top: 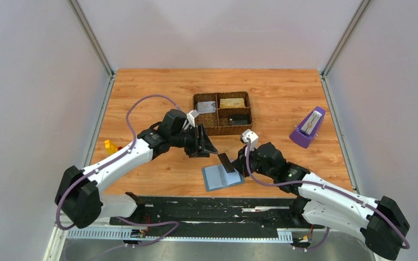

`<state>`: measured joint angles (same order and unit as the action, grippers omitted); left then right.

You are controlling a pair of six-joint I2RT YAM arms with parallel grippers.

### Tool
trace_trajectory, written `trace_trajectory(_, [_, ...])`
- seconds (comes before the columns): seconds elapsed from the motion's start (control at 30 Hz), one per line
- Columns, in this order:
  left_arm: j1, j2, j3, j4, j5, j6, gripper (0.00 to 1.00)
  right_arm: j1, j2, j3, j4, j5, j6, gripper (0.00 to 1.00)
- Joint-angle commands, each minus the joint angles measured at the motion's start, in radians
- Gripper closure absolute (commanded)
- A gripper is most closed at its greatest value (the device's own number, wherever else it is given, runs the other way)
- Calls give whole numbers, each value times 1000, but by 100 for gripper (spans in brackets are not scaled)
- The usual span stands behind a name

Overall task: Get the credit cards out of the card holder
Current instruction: Remove the credit card from the card holder.

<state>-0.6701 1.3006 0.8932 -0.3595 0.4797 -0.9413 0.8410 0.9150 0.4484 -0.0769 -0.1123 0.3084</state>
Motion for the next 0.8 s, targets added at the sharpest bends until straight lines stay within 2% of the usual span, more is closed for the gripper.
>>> trace_trajectory(0.0, [41, -94, -31, 83, 61, -178, 41, 69, -68, 34, 19, 111, -229, 100])
trace_trajectory(0.13, [64, -124, -85, 176, 120, -275, 38, 151, -137, -10, 100, 225, -357, 100])
trace_trajectory(0.33, [67, -125, -121, 235, 139, -332, 36, 319, -184, -64, 190, 319, -591, 100])
trace_trajectory(0.53, [69, -111, -150, 280, 168, -354, 37, 398, -148, -51, 227, 437, -640, 100])
trace_trajectory(0.77, [69, -110, -197, 309, 175, -386, 42, 430, -117, -54, 262, 488, -653, 100])
